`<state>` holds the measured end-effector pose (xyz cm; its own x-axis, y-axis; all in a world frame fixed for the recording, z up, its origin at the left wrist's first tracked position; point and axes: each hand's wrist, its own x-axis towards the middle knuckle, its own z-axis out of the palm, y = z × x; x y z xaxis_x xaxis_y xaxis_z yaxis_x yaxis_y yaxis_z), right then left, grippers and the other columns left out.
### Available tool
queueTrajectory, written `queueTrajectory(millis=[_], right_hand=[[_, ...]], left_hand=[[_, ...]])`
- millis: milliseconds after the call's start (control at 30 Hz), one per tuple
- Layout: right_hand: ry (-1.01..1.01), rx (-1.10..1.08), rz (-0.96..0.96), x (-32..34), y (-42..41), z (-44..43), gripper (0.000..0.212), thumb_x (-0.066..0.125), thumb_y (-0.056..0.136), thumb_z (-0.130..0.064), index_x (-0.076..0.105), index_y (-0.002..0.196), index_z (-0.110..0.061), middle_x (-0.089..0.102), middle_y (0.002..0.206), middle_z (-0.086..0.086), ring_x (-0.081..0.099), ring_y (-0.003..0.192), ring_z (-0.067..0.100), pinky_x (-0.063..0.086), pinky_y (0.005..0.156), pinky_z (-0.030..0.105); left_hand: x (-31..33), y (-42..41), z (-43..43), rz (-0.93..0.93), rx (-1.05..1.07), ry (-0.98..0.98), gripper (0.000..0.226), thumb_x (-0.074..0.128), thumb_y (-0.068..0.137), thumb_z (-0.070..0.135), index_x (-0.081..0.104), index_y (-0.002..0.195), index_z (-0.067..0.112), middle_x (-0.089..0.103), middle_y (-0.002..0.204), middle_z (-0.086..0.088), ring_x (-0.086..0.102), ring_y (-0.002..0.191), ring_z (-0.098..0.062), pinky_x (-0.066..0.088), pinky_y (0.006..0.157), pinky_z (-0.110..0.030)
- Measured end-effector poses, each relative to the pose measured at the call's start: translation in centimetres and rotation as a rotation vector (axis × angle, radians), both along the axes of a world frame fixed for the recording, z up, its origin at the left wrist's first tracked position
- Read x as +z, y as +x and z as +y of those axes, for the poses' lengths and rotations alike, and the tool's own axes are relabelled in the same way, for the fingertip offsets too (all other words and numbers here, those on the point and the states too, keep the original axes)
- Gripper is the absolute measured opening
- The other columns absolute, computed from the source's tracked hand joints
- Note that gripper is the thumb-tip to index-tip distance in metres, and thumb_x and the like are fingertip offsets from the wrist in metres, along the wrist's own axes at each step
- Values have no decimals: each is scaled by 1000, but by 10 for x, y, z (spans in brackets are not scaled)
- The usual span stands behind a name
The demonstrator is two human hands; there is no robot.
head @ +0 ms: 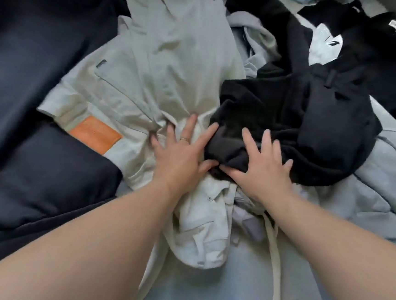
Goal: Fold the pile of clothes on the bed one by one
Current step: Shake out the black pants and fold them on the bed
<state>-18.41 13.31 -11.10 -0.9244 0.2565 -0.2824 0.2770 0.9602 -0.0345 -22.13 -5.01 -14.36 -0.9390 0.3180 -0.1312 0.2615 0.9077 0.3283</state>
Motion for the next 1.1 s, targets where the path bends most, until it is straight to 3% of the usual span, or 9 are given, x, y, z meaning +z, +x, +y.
queueTrajectory(millis=[200,400,533,633,767,833,900,967,1100], right_hand=[[77,64,141,-56,-24,14,82,11,84,-78,15,157,-39,26,163,12,25,147,38,18,108,72],[-14,76,117,-53,-26,18,80,4,86,-75,14,157,-41,19,166,10,15,151,35,12,111,72],[-190,79,-44,-34,-37,32,58,13,99,-65,9,155,-52,5,169,4,2,154,29,2,113,71],[-259,116,-140,-2,-25,41,48,17,107,-53,21,154,-52,8,169,-2,5,156,25,5,117,69],[-264,146,-170,28,10,32,49,26,108,-49,19,156,-47,7,169,-9,4,156,21,10,122,62],[-315,139,-130,39,30,24,53,33,107,-47,22,158,-40,11,168,-7,7,156,21,10,125,51],[-367,183,-63,48,52,20,51,43,106,-39,37,155,-27,27,164,-3,19,153,23,14,125,37],[-392,198,-18,52,75,19,47,50,104,-34,49,148,-17,37,159,3,26,151,25,18,123,35],[-448,-148,209,52,117,9,73,62,96,-44,32,156,-17,18,167,7,17,152,28,16,122,38]], left_hand=[[-40,-15,27,250,119,-23,52,34,95,64,27,146,59,21,166,3,29,140,-51,9,111,-72],[-34,-17,30,226,133,-37,39,40,99,56,44,137,57,27,165,5,30,140,-51,12,111,-72],[-22,-25,36,119,169,63,26,40,101,52,56,120,47,22,166,9,15,149,-45,3,113,-72],[-1,-14,37,12,201,155,19,44,101,45,58,115,43,20,166,9,4,152,-43,-1,112,-75],[35,27,24,250,123,148,8,54,96,36,62,97,37,28,161,6,4,151,-34,-4,115,-67],[46,51,13,270,-13,207,9,54,96,35,62,97,36,32,158,10,7,150,-29,2,118,-59],[51,79,1,91,-156,213,14,50,100,35,61,107,36,32,158,16,9,151,-24,10,117,-48],[55,114,-9,-98,-245,176,12,46,102,34,57,106,34,33,155,22,13,149,-21,16,111,-42],[67,176,-17,-213,-451,79,15,45,101,30,38,87,32,45,125,18,25,139,-25,24,97,-40]])
